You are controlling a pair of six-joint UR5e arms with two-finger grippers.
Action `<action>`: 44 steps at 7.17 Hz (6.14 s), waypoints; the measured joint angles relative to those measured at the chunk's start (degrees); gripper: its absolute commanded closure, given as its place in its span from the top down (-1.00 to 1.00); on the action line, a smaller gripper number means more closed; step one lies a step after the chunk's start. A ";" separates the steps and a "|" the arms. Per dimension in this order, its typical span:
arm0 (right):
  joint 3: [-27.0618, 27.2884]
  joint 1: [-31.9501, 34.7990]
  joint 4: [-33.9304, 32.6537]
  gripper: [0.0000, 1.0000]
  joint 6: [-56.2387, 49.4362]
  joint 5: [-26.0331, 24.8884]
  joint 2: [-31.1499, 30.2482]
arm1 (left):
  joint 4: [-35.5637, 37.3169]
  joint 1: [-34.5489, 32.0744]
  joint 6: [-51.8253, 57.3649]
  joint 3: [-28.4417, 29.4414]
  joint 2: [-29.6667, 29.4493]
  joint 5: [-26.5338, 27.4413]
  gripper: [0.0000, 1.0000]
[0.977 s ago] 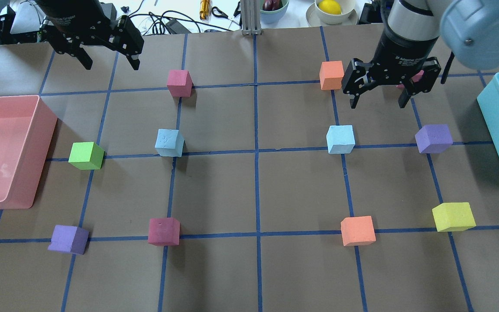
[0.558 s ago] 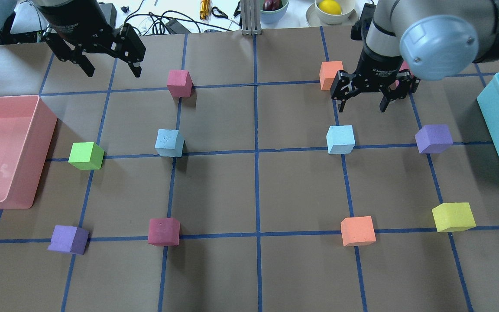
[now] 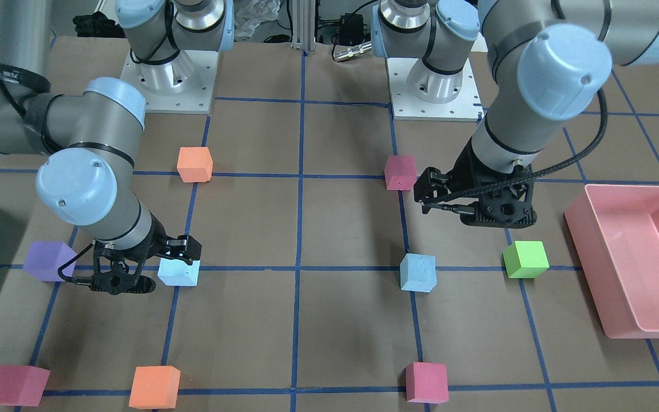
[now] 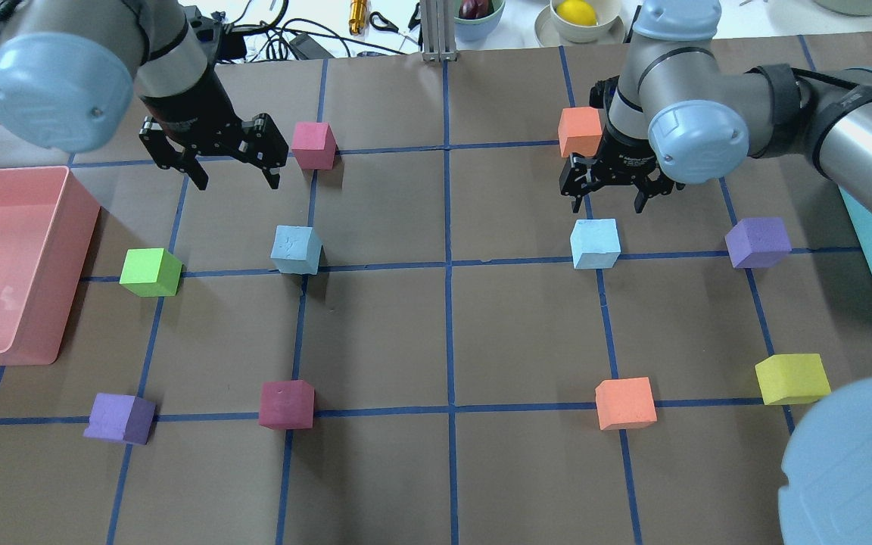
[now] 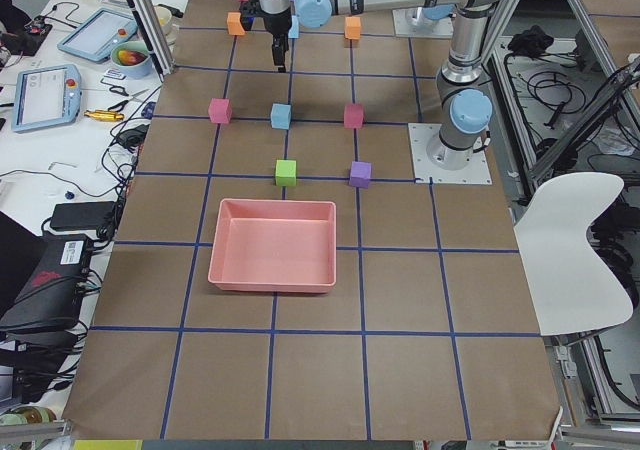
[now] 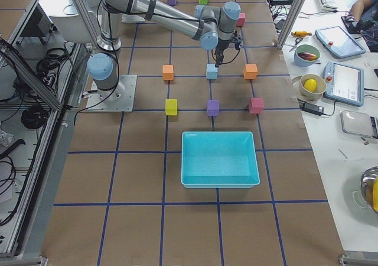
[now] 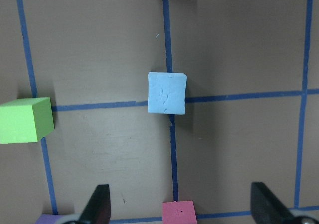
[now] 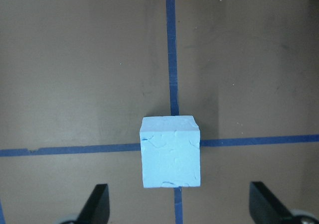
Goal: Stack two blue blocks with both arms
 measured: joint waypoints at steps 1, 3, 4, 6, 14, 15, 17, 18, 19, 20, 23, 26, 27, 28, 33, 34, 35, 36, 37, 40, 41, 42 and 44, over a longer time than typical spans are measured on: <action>0.51 0.03 -0.17 1.00 0.21 0.16 1.33 | 6.47 -0.01 -0.08 -3.53 -1.67 0.01 1.00; 0.92 0.04 -0.22 1.00 -0.02 0.21 3.07 | 15.80 -0.02 -0.10 -7.73 -6.29 0.07 1.00; 1.12 0.04 -0.61 1.00 -0.29 0.18 3.71 | 17.28 -0.02 -0.05 -8.56 -8.28 0.11 1.00; 2.26 0.04 -3.43 -0.19 -0.47 0.16 5.13 | 19.07 -0.02 0.04 -9.13 -11.48 0.17 1.00; -9.80 2.13 0.78 -1.00 5.07 4.56 5.66 | 22.27 -0.02 -0.45 -9.22 -15.12 0.34 -1.00; -15.93 4.06 2.51 -1.00 7.35 5.55 9.04 | 22.32 -0.02 -0.58 -8.98 -15.03 0.21 -1.00; -27.13 9.52 3.47 -1.00 14.89 5.99 17.04 | 22.34 0.16 -0.63 -8.40 -14.36 -0.13 -1.00; -30.71 11.83 3.39 -1.00 18.21 6.02 20.35 | 22.34 0.35 -0.65 -8.28 -14.03 -0.60 -1.00; -32.72 13.31 3.16 -1.00 20.07 6.04 22.65 | 22.32 0.49 -0.61 -7.84 -13.83 -0.94 -1.00; -33.66 14.15 3.04 -1.00 20.67 6.06 24.01 | 22.25 0.55 -0.56 -6.87 -13.93 -1.03 -1.00; -34.15 14.90 2.89 -0.36 20.46 6.49 25.52 | 20.62 0.52 -0.67 -2.30 -14.87 -1.02 -1.00; -34.00 14.98 2.79 0.90 20.03 6.76 26.49 | 18.18 0.51 -0.69 2.83 -15.56 -2.15 -1.00; -33.97 14.98 2.79 1.00 20.07 6.77 26.64 | 16.97 0.51 -0.69 4.78 -15.88 -2.64 -1.00; -33.94 14.98 2.82 1.00 20.21 6.77 26.65 | 15.54 0.51 -0.70 6.69 -16.26 -2.83 -1.00; -34.45 14.11 8.08 1.00 18.87 4.45 19.71 | 11.46 -0.64 -2.30 13.71 -18.69 -3.08 -1.00; -34.24 12.76 11.46 1.00 17.61 3.74 16.41 | 11.39 -1.68 -4.06 14.58 -19.32 -3.20 -1.00; -34.00 10.79 15.44 1.00 14.66 3.40 13.24 | 11.37 -3.12 -6.24 16.03 -20.32 -3.48 -1.00; -33.66 8.50 19.74 1.00 9.16 3.24 10.06 | 11.36 -4.93 -8.73 18.00 -21.62 -3.84 -1.00; -33.10 5.91 24.53 1.00 3.41 3.15 6.56 | 11.44 -7.35 -11.16 20.14 -23.25 -4.00 -1.00; -26.52 2.05 30.42 1.00 -4.31 0.66 -2.78 | 11.52 -13.43 -17.14 24.49 -26.95 -3.54 -1.00; -22.60 1.90 30.16 1.00 -4.83 -0.08 -5.56 | 11.51 -14.44 -18.36 25.12 -27.53 -3.47 -1.00; -18.94 1.90 29.28 1.00 -4.87 -0.25 -7.77 | 11.61 -15.32 -19.39 25.54 -28.20 -3.44 -1.00; -14.60 1.77 26.62 1.00 -5.02 -0.37 -10.11 | 11.91 -17.06 -21.75 26.05 -29.59 -3.38 -1.00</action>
